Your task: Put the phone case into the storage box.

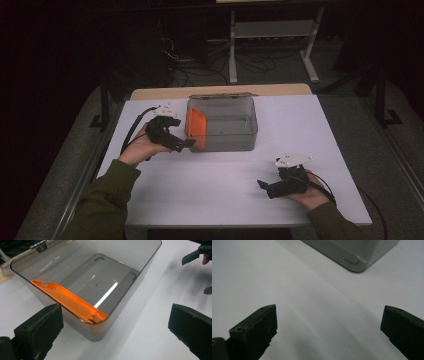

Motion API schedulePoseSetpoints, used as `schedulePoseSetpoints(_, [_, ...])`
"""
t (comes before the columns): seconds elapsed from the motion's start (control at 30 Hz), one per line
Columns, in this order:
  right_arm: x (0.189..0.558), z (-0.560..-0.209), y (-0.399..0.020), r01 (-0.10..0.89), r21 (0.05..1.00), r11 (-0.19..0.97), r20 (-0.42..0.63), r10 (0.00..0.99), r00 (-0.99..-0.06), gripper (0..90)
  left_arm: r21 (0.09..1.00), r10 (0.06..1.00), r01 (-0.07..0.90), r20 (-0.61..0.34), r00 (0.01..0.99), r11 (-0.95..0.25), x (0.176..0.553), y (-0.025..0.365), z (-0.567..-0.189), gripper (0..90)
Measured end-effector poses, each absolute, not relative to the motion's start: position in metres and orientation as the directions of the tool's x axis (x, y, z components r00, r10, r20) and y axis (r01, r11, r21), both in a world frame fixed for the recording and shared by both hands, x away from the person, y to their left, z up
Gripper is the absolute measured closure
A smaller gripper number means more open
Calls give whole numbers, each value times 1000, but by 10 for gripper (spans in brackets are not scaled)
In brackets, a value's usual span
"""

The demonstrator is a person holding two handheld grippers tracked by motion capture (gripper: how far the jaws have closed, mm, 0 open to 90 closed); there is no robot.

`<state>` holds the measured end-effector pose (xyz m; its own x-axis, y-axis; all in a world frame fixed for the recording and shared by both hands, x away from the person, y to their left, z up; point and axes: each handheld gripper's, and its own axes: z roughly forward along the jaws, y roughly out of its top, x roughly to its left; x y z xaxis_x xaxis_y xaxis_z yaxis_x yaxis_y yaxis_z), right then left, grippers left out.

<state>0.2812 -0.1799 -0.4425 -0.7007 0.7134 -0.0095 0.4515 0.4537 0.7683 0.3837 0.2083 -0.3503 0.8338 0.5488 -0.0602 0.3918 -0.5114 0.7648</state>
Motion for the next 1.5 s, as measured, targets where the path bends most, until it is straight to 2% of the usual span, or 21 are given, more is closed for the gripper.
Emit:
schedulePoseSetpoints(0.4, [281,-443,-180,454,767,453,-7,714,-700,3,777,551,360,-20,834,-517,362,223,-371,0])
schedulePoseSetpoints(1.5, [280,-442,-180,448,772,450,-10,713,-701,3,818,585,343,-11,811,-461,296,256,-423,0])
